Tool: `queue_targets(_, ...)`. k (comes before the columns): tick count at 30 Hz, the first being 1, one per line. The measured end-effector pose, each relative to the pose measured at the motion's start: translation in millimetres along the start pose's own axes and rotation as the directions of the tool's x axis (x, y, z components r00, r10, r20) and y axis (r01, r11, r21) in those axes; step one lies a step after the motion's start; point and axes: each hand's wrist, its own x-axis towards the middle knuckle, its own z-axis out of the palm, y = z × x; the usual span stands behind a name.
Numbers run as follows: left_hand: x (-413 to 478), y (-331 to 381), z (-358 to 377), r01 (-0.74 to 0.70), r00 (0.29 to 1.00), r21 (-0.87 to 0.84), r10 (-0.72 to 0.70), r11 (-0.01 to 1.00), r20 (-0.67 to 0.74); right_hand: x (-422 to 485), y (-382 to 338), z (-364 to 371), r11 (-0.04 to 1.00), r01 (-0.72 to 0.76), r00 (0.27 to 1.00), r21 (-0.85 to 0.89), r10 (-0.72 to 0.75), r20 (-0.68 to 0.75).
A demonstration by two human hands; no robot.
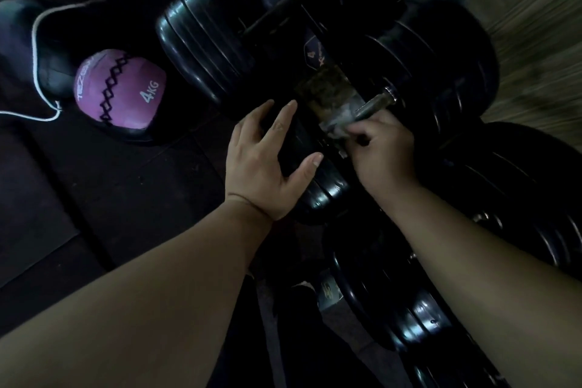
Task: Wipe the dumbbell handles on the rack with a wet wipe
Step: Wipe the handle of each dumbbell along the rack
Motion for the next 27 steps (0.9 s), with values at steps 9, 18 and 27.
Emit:
queue_targets(9, 1.5, 0.9, -2.1, -0.001, 1.0, 0.019, 0.001, 1.0, 0.007, -8.5, -9.8, 17.2, 0.799, -0.508, 0.852, 0.323, 0.521, 0.051)
queue_targets(18, 1.6, -0.2, -1.8, -0.029, 1.0, 0.007, 0.029, 1.0, -0.001, 10.5, -7.3, 5.7, 0.464, -0.529, 0.615, 0.711, 0.786, -0.055)
queue_targets(27, 1.7, -3.4, 0.4, -0.053, 0.999, 0.024, 0.053, 0.998, -0.01, 3.5, -17.0, 2.1, 0.444, -0.491, 0.635, 0.75, 0.771, -0.041)
